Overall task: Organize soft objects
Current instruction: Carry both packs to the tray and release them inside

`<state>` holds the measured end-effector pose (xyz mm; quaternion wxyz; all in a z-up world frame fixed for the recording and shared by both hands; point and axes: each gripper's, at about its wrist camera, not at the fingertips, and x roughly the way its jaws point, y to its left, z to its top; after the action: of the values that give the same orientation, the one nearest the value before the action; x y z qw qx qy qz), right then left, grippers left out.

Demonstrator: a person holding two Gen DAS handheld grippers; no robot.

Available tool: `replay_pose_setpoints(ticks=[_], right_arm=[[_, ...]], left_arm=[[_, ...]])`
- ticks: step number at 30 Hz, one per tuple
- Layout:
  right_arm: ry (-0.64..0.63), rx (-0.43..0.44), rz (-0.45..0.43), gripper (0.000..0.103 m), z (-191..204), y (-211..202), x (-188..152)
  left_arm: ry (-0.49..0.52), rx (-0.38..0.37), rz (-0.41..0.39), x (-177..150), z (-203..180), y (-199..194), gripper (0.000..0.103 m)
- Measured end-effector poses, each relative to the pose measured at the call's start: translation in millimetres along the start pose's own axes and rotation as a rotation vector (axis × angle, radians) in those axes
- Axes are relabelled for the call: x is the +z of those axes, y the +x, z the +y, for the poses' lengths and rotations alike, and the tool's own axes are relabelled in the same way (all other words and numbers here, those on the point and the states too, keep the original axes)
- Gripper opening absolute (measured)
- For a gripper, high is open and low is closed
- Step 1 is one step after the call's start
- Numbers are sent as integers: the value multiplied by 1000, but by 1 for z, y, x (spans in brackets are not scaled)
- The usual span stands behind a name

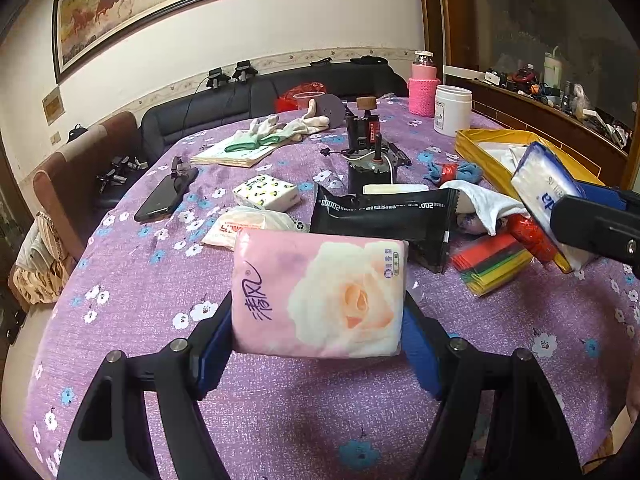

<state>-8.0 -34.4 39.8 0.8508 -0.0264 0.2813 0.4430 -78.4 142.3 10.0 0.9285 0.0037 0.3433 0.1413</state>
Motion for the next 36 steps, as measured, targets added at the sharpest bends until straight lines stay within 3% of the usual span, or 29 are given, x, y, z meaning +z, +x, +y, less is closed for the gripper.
replay_pose_setpoints(ticks=[25, 36], right_arm=[[74, -12, -64, 79, -33, -26, -4], [185, -97, -98, 79, -88, -45, -11]], left_arm=[[96, 27, -24, 9, -39, -15, 75], [140, -63, -22, 32, -75, -17, 75]])
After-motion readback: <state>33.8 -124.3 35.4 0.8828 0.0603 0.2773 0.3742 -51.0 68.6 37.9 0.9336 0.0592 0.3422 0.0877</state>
